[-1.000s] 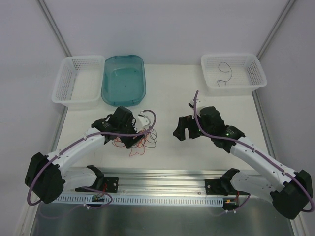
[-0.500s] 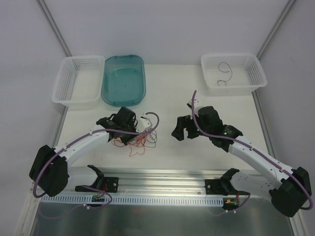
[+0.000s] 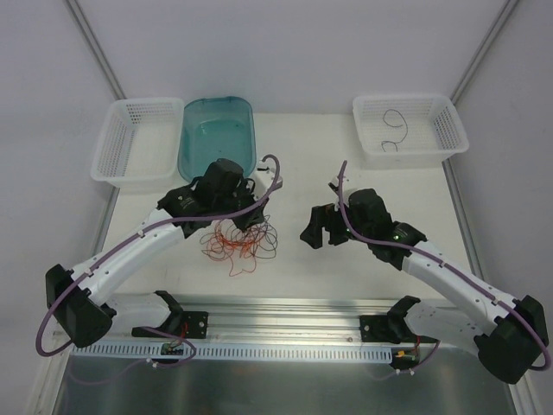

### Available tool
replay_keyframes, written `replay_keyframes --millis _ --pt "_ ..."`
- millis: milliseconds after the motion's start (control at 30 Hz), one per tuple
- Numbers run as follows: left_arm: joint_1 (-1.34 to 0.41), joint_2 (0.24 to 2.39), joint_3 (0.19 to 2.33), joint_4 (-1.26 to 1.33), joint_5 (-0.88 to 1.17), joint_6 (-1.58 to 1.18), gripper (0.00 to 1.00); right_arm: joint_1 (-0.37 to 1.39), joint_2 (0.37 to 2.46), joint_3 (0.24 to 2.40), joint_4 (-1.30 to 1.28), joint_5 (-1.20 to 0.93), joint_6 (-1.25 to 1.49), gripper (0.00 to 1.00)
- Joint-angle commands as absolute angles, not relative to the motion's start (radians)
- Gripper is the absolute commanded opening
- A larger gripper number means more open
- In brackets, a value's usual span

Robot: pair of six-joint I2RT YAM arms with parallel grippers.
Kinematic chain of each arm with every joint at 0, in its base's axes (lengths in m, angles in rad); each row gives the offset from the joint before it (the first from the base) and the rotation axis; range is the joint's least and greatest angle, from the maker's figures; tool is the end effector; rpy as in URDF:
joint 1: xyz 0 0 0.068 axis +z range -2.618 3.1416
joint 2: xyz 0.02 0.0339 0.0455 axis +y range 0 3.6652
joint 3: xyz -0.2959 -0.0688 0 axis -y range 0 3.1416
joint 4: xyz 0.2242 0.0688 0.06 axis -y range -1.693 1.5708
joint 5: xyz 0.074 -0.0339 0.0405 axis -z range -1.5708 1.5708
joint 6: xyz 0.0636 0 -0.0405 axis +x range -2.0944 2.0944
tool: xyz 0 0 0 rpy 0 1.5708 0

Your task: Untangle the cables

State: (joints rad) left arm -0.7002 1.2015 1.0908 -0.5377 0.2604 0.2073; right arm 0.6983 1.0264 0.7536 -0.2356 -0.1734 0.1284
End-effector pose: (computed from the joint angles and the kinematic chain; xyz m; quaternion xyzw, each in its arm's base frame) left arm 0.1811 -0.1740 0.3425 0.4412 0.7728 -0.2204 0.3996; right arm 0.1601 0.1487 0.2975 -0.2836 0.8120 0.2711 0.4322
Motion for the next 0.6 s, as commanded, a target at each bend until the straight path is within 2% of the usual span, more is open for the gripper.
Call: replay_keyframes --millis 0,133,267,567 --pt "-0.764 1.216 1.199 -0.534 0.275 0.049 0.00 0.704 0.953 0.739 -0.184 -0.172 0.146 0.98" --pt "-0.798 1.213 1.317 -0.534 0.221 -0.055 0.00 0.704 0.902 0.719 -0.189 -0.132 0.140 0.98" --pt "-0.813 1.189 1.408 -0.526 0.161 -0.150 0.00 0.704 0.861 0.690 -0.118 -0.178 0.132 0.98" --pt "-0.818 1.132 1.310 -0.427 0.112 -0.290 0.00 0.730 0.847 0.617 0.120 -0.285 0.121 0.96"
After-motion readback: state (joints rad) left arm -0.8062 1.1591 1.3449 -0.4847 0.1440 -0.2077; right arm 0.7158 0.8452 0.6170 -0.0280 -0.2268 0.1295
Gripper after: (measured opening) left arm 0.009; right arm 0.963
